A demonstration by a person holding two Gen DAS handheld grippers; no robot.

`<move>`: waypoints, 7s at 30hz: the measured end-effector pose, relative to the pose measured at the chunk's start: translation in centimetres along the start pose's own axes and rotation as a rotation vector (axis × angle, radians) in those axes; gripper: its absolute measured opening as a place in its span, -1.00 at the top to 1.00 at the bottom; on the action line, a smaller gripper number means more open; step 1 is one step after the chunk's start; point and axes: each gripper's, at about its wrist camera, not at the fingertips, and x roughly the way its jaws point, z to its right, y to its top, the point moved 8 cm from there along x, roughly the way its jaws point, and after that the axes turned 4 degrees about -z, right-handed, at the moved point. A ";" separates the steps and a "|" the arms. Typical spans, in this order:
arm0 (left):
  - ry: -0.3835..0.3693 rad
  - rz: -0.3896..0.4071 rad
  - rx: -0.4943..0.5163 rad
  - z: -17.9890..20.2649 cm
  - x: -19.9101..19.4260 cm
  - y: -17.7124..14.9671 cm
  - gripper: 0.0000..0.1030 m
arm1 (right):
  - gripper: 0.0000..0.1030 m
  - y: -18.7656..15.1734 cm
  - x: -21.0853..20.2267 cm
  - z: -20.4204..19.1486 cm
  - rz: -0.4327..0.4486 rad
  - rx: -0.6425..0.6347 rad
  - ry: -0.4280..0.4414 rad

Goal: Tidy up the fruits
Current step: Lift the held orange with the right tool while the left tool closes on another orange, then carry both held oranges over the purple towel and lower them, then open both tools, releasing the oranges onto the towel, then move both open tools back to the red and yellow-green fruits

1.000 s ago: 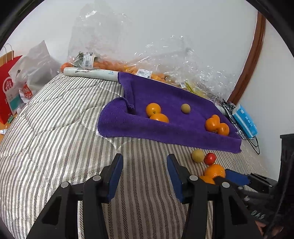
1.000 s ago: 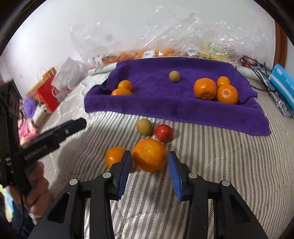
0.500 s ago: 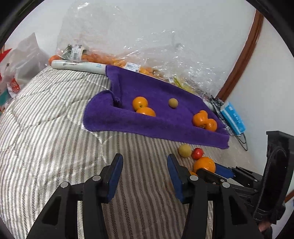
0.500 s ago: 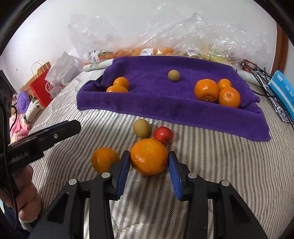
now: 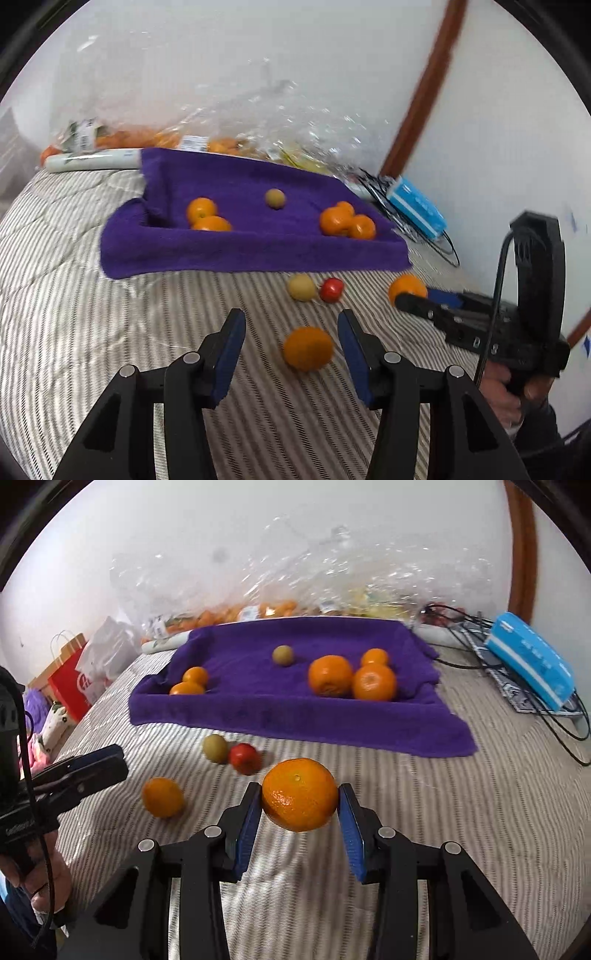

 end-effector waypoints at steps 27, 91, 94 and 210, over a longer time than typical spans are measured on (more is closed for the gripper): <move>0.068 -0.157 0.088 2.5 4.3 -1.4 0.35 | 0.20 -1.3 1.5 3.6 -0.024 0.026 -0.037; 0.256 0.104 -0.131 -4.6 2.4 12.8 0.35 | 0.20 15.0 -0.6 2.2 0.192 0.017 0.035; 0.270 0.106 -0.127 -4.9 3.9 13.8 0.35 | 0.20 16.0 0.7 2.1 0.187 0.013 0.032; 0.289 0.029 -0.198 -7.8 1.4 3.1 0.09 | 0.51 2.2 6.4 -4.8 -0.079 -0.118 -0.033</move>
